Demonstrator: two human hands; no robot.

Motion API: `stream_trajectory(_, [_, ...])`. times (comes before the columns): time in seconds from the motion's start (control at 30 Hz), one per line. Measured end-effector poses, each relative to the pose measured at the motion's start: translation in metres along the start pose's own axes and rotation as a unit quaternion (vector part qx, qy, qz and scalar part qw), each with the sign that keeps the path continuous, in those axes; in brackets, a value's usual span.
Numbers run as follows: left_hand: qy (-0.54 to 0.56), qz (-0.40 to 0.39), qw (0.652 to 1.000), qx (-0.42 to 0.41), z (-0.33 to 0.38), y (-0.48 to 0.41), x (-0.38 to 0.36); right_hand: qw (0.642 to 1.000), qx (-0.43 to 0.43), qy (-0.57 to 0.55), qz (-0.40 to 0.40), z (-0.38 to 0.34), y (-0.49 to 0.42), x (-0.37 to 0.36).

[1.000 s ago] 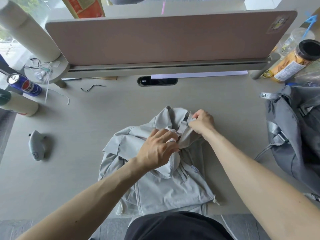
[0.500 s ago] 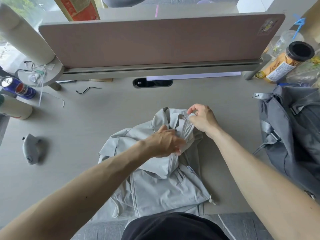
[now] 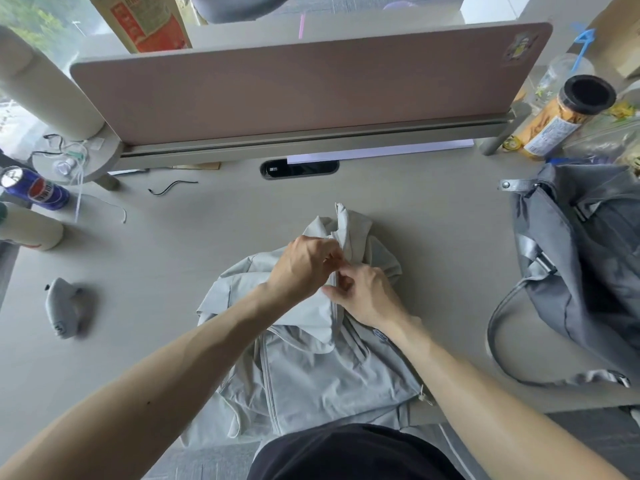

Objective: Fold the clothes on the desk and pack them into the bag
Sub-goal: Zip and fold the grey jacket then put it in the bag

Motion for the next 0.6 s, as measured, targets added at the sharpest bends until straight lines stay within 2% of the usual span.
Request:
stream_trajectory(0.1, [-0.008, 0.010, 1.000, 0.022, -0.003, -0.002, 0.007, 0.998, -0.004, 0.029, 0.060, 0.003, -0.005, 0.007])
stream_trajectory(0.23, [-0.018, 0.055, 0.997, 0.046, -0.002, -0.009, 0.024, 0.998, 0.000, 0.053, 0.040, -0.004, -0.002, 0.011])
stream_trajectory(0.3, [-0.016, 0.075, 0.993, 0.088, -0.014, -0.017, 0.034, 0.998, 0.007, 0.055, 0.036, -0.009, 0.003, 0.013])
stream_trajectory(0.6, [-0.006, 0.074, 0.985, 0.158, -0.051, -0.040, 0.056, 0.996, 0.013, 0.066, 0.056, -0.001, 0.030, 0.010])
Point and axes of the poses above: each hand's wrist, its own y-axis away from the middle knuckle, its own x-axis out of the back of the hand, z = x × y, the point moved 9 cm from there along -y, towards the middle knuckle, and after that the axes turned 3 degrees about -x, right-handed, at the moved point
